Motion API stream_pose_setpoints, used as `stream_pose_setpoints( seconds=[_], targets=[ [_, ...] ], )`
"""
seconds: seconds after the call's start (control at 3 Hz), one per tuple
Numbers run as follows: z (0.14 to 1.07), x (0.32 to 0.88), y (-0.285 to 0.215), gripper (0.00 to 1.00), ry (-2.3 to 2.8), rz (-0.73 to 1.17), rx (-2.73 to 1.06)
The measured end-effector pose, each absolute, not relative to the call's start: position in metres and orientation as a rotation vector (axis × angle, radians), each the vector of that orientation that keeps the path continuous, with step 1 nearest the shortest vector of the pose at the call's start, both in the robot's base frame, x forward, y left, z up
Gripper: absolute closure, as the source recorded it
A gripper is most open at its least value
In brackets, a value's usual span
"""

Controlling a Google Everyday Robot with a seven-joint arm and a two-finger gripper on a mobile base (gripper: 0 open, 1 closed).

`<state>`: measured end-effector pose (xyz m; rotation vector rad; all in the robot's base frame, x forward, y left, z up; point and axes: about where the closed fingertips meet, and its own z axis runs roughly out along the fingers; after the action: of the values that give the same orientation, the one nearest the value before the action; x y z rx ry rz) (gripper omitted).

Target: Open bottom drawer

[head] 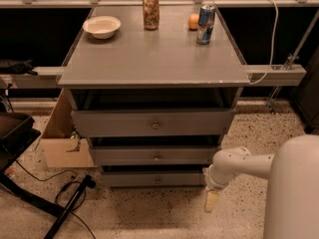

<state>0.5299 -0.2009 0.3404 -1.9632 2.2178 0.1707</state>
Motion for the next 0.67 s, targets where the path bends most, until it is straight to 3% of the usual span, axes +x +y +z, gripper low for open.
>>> stream_pose_setpoints(
  seconds=[0.67],
  targets=[
    [0.251, 0.558, -0.166, 0.00, 2.094, 0.158, -2.045]
  ],
)
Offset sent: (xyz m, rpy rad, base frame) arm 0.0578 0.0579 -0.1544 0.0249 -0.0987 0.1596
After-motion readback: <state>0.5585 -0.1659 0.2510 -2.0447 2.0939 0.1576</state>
